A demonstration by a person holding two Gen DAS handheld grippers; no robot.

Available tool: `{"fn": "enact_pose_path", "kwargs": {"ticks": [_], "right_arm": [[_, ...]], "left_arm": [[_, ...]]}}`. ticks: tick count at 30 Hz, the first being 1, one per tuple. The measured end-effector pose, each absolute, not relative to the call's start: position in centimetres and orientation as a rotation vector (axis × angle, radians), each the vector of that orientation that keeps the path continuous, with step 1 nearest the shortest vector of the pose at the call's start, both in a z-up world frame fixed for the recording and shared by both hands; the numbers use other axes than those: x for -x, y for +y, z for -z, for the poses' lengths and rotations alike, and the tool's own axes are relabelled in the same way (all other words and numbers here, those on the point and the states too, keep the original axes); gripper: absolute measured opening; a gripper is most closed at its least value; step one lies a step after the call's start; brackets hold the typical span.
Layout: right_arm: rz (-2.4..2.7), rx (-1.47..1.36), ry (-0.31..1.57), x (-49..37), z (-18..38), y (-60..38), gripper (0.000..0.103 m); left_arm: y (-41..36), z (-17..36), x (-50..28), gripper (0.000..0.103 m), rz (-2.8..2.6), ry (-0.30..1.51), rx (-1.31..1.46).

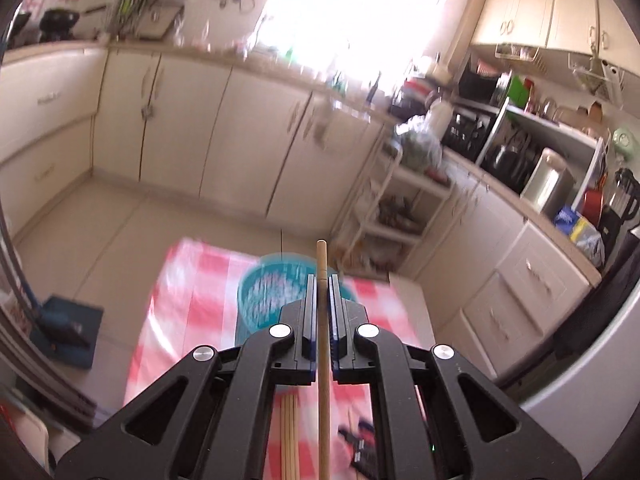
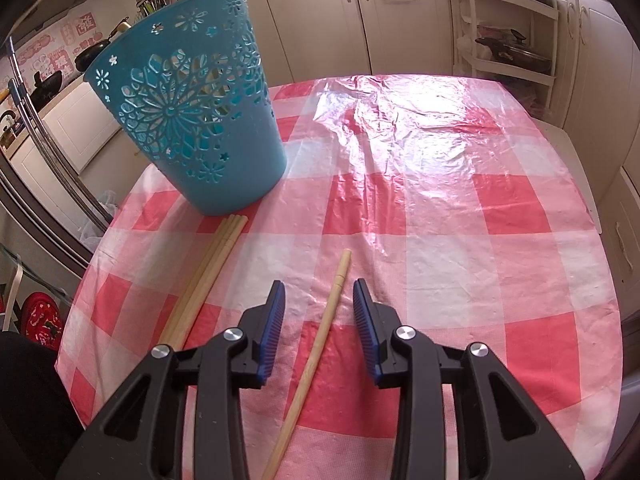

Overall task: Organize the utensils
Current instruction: 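Carry the chopstick over the teal basket and open the left tool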

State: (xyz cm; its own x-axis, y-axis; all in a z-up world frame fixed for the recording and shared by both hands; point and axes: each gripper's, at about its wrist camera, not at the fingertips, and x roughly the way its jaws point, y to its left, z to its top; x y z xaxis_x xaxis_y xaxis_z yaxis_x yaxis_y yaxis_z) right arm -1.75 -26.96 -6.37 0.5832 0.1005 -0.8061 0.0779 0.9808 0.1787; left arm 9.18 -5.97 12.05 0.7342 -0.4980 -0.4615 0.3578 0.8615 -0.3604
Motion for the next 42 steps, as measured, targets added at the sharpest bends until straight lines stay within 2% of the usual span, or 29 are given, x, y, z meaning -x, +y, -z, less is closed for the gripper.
{"fn": "enact_pose_path", "kwargs": {"ticks": [7,11,18,34,36,39,42], "right_arm": [[-0.026,-0.198,0.951,1.7,6.4,-26.8,0.041],[-0.035,-0.196,0.952,1.6,6.4,-26.6,0.044],[-0.042,-0.195,0.953,1.5,6.4,-26.5,0.046],[-0.044,-0.179,0.954,1.5,6.5,-26.3,0.049],[-0.044,-0.181,0.954,1.5,6.5,-26.3,0.049],[-0.046,-0.187,0.952,1.5,6.5,-26.3,0.049],[-0.06,-0.236,0.945,1.8,6.5,-27.1,0.049]], "left_arm": [[-7.6,-15.6,-14.5,0.005,0.415,0.407,0.33],[-9.0,-15.1,-16.9,0.005,0.378,0.362,0.311],[-10.4,-10.9,-20.3,0.005,0.322,0.397,0.29],[-11.0,-6.5,-17.8,0.006,0.343,0.517,0.146],[-10.6,-6.2,-17.0,0.012,0.344,0.544,0.123],[-8.8,-6.1,-15.3,0.041,0.325,0.56,0.125],[-6.2,-6.3,-13.2,0.058,0.277,0.544,0.156]]}}
